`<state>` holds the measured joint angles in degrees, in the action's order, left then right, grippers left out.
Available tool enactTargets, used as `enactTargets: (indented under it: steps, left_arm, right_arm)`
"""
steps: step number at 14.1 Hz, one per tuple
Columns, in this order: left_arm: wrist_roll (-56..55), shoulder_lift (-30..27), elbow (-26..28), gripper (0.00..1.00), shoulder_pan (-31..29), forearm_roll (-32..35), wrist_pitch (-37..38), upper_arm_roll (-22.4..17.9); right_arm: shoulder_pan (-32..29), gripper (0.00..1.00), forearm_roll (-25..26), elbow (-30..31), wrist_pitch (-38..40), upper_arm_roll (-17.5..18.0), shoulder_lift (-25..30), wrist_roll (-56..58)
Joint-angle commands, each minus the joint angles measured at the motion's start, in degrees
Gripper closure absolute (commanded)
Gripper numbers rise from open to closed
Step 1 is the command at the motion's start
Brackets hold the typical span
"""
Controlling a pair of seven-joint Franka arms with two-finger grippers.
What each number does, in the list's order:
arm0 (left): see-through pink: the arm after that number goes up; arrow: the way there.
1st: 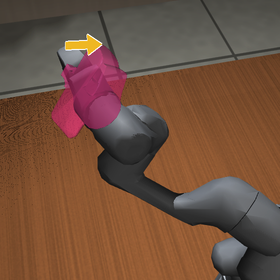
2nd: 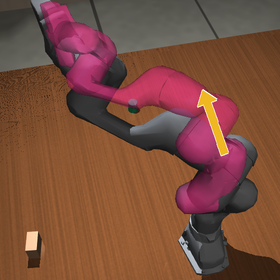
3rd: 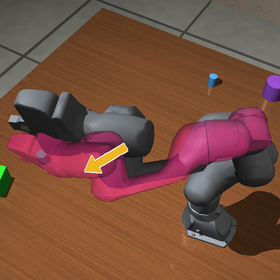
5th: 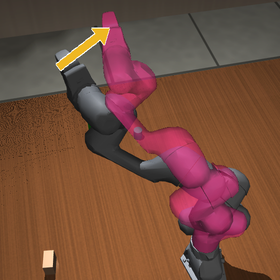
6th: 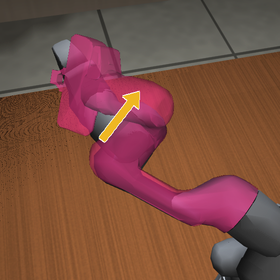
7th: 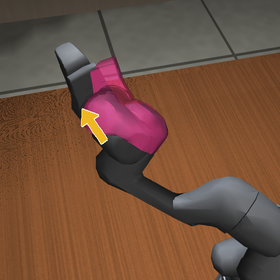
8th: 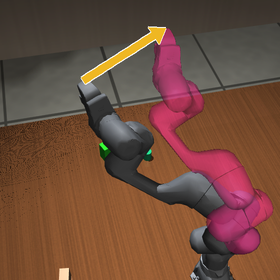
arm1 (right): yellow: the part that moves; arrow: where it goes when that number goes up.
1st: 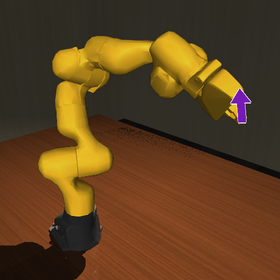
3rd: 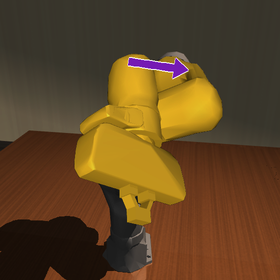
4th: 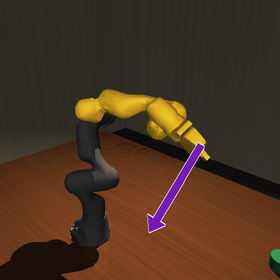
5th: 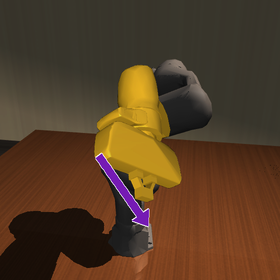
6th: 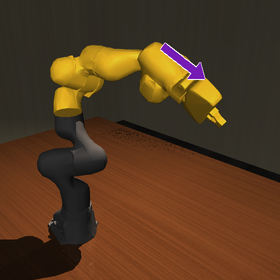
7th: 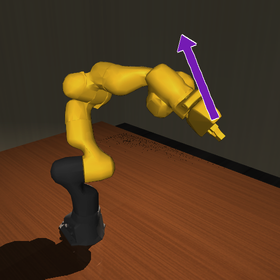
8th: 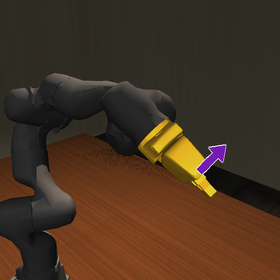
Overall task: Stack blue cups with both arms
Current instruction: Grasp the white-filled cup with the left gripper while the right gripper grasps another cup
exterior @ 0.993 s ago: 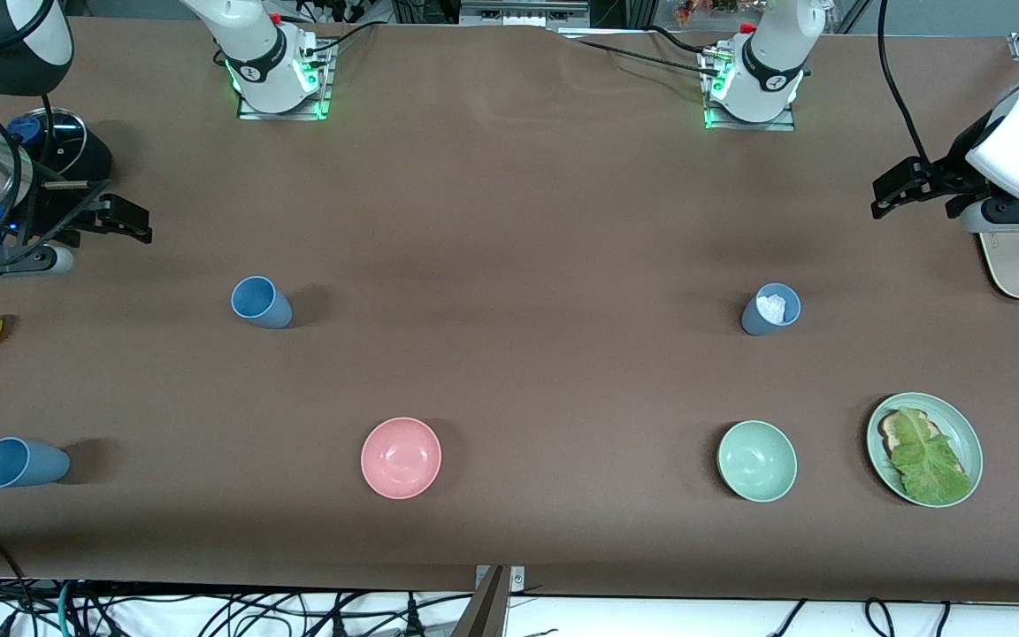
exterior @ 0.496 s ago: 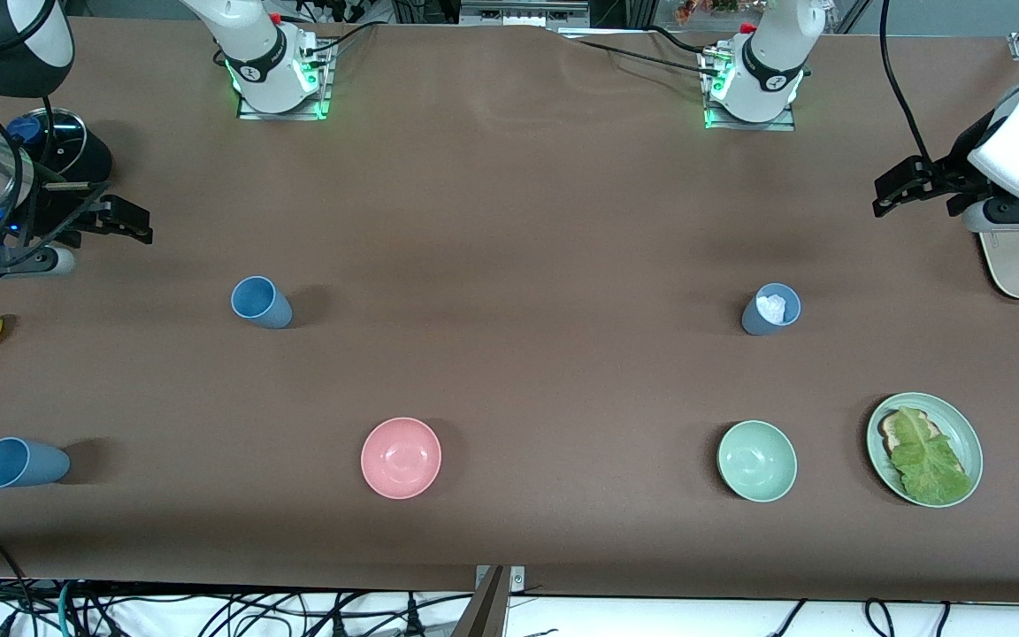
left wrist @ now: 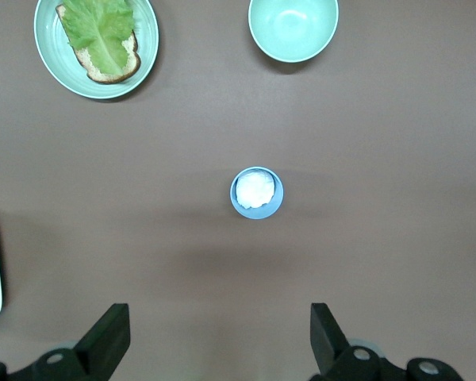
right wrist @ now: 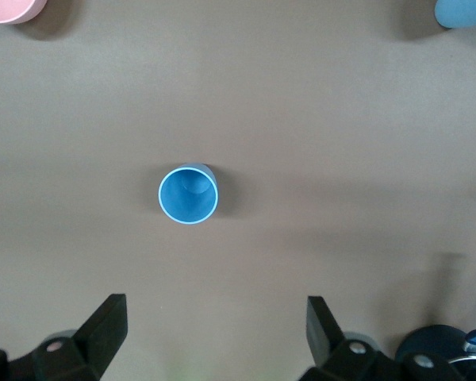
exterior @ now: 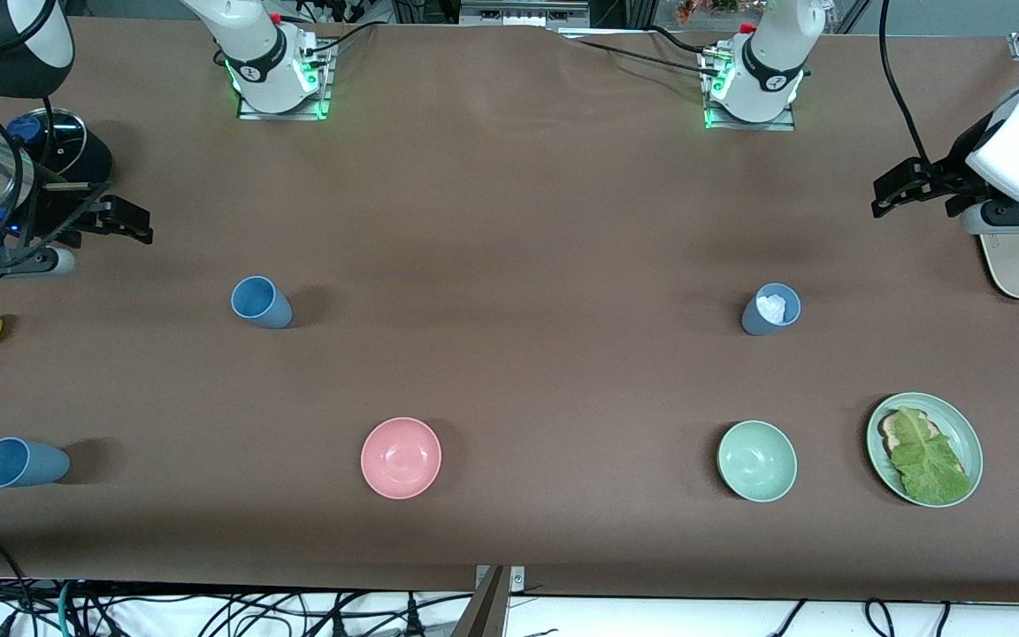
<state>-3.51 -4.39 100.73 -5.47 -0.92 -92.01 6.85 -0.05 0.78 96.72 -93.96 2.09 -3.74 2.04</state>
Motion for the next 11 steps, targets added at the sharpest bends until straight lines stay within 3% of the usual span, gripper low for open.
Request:
enactTargets:
  steps: [1,5,11]
  left_arm:
    - [-0.6,1.7,-0.4,0.0,-0.1,1.0,0.4,0.1]
    - [0.1,3.2,-0.4,0.0,0.2,0.9,0.4,0.1]
    - [0.5,11.8,-0.3,0.0,1.2,0.2,-3.9,0.3]
  right_arm:
    - [-0.7,0.0,-0.9,0.0,0.4,0.4,0.3,-0.4]
    - [-0.7,0.0,-0.9,0.0,0.4,0.4,0.2,-0.4]
    - [-0.7,0.0,-0.9,0.0,0.4,0.4,0.2,-0.4]
